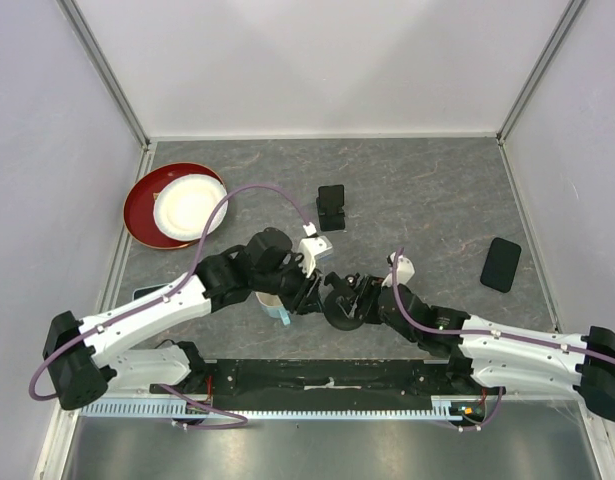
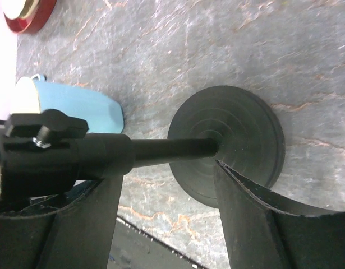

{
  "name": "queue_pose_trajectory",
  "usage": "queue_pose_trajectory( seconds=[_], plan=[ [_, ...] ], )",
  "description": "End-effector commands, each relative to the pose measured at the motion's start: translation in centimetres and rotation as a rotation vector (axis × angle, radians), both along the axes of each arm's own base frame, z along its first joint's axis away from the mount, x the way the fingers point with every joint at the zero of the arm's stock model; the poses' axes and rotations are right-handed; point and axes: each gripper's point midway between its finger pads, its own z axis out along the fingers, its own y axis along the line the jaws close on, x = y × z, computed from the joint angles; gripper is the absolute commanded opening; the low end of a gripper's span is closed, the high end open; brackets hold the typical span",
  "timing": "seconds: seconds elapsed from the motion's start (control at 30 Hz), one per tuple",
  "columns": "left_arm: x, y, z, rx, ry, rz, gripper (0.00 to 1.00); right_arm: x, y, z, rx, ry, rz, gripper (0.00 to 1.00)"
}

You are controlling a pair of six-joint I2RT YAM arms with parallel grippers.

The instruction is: Place the phone on the phone stand

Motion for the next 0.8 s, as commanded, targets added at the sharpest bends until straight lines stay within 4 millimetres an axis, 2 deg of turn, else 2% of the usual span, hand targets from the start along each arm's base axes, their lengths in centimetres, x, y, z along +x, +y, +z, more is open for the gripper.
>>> queue_pose_trajectory(
  seconds=[0.0, 0.27, 0.43, 0.47, 0.53, 0.57, 0.63, 0.67, 0.73, 0.77],
  plan=[
    [-1.3, -0.5, 2.4, -0.117, 0.02, -0.009, 0.37, 2.2, -0.9, 0.1, 0.009, -0.035, -0.061, 0.72],
    [-1.6, 0.3, 4.5, -0.151, -0.016, -0.003, 0.38, 3.7, -2.9, 0.5, -0.03, -0.04, -0.093, 0.77],
    [-0.7, 0.7, 7.6, -0.183, -0.08, 0.041, 0.46, 2.7, -4.0, -0.3, -0.106, 0.023, -0.079, 0.86],
    [-0.4, 0.6, 9.1, -0.203, -0.104, 0.045, 0.48, 2.6, -4.0, -0.1, -0.109, 0.031, -0.073, 0.87],
    [0.1, 0.7, 10.5, -0.211, -0.138, 0.066, 0.52, 2.0, -4.6, -0.8, -0.153, 0.068, -0.07, 0.96],
    [0.5, 0.5, 12.2, -0.234, -0.168, 0.069, 0.54, 1.8, -4.6, -0.7, -0.156, 0.077, -0.061, 0.98],
    [1.3, 0.5, 13.7, -0.25, -0.21, 0.097, 0.58, 1.3, -5.1, -1.0, -0.183, 0.104, -0.063, 0.98],
    [1.8, 0.4, 15.3, -0.271, -0.239, 0.115, 0.6, 1.6, -5.4, -0.7, -0.187, 0.102, -0.085, 0.98],
    [3.6, 0.8, 16.6, -0.27, -0.291, 0.198, 0.65, 1.4, -6.6, -0.9, -0.213, 0.131, -0.147, 0.98],
    [4.2, 0.8, 18.1, -0.288, -0.32, 0.23, 0.67, 1.7, -7.2, -0.5, -0.219, 0.128, -0.193, 0.98]
  ],
)
